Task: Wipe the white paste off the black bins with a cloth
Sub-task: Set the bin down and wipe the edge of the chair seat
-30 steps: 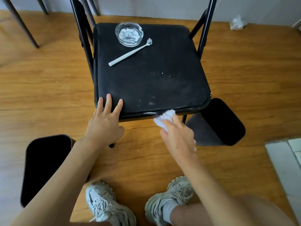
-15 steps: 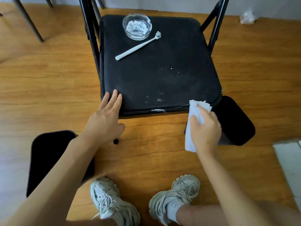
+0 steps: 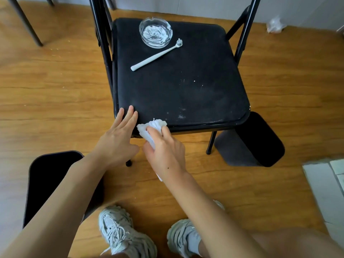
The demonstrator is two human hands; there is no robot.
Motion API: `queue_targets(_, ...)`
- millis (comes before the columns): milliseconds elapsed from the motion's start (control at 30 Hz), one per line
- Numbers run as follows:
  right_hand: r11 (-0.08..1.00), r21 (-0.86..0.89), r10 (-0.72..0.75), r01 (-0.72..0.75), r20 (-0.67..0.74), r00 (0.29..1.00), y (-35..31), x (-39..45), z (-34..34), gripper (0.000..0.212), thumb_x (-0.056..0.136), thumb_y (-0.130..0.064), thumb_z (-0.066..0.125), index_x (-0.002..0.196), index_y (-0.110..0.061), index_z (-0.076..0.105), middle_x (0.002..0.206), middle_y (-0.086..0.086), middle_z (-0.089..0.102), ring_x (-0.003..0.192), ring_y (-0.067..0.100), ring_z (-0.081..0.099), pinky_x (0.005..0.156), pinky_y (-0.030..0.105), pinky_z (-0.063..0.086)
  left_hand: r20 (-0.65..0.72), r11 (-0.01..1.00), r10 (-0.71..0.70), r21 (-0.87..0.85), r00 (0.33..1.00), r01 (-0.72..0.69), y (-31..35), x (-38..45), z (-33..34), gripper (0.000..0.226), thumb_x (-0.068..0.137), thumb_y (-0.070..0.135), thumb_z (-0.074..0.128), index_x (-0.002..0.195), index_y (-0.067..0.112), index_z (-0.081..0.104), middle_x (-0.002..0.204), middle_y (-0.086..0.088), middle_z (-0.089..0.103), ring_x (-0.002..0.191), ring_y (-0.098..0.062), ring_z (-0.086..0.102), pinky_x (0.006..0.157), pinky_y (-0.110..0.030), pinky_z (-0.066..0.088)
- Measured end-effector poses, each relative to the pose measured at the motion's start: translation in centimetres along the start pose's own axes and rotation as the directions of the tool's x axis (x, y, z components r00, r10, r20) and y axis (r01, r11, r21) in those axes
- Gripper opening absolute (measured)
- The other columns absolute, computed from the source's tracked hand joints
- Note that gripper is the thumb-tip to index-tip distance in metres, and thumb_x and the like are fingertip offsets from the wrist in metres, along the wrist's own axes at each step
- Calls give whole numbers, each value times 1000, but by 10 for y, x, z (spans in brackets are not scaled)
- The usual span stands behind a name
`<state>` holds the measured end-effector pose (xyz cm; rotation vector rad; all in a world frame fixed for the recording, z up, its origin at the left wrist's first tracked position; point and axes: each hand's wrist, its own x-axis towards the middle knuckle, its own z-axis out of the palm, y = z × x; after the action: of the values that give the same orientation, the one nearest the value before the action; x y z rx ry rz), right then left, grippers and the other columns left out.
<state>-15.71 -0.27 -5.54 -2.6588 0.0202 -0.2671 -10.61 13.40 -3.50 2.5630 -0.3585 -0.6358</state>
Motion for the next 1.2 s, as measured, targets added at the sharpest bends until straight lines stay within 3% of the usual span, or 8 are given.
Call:
queue_targets(133,1000,7,-10,10,50,999,-5,0,-2,32,79,-21,60,110,-15,65,85,5,57,51,13,39,48,20,24,-7,1000,-5,-28,1000,5,1,0,2,92,84,2,53,157,20,1,162,14,-12,147,-4,-19,109,-27,27)
queue_targets(333,994,84,-73,66,81,994,-14,17,-8,34,82,-18,63,116,-16,63,89,6,57,60,21,56,46,21,31,-22,950,-50,-310,999,40,-3,-2,-3,98,81,-13,48,157,28,1,159,22,-4,145,6,-10,103,-17,16)
queue_targets(433,999,-13,-30,31,47,998,-12,27,-7,33,86,-20,62,118,-15,61,90,8,57,62,21,58,47,22,30,-35,966,-50,-254,998,40,-1,1,2,98,83,-14,47,157,26,-3,162,19,-6,141,10,-13,98,-16,18)
queue_targets(600,987,-158,38,-23,92,995,-1,38,-11,32,77,-17,66,109,-18,66,82,9,57,51,27,55,43,25,26,-86,993,-79,-95,993,70,-2,1,7,97,84,-6,49,157,26,-6,165,8,-6,150,-5,-9,90,-23,27)
queue_targets(767,975,-183,144,-127,88,986,47,48,-40,36,92,-24,45,127,-26,55,125,9,53,78,30,60,61,30,31,-110,993,-116,-23,987,114,-1,2,12,96,86,-2,51,156,28,-8,166,3,-4,152,-12,-6,92,-30,33)
queue_targets(833,957,-203,228,-209,75,971,64,54,-50,37,94,-27,42,129,-28,52,126,6,52,85,30,59,64,30,31,-118,993,-121,-6,986,121,-3,3,13,97,86,0,52,156,30,-9,166,2,-4,152,-13,-5,95,-35,36)
queue_targets(1033,901,-292,321,-320,-45,946,115,54,-74,37,94,-30,42,129,-25,52,121,8,55,87,33,61,67,33,38,-126,992,-123,1,984,124,-6,2,12,99,85,3,53,156,31,-9,166,2,-3,152,-15,-5,104,-40,35)
queue_targets(1200,843,-273,423,-463,-195,885,153,48,-95,37,95,-26,44,130,-22,53,126,9,56,94,33,59,67,30,32,-112,994,-103,-38,988,99,-1,-1,8,98,86,0,53,156,29,-8,166,4,-6,151,-10,-2,91,-29,31)
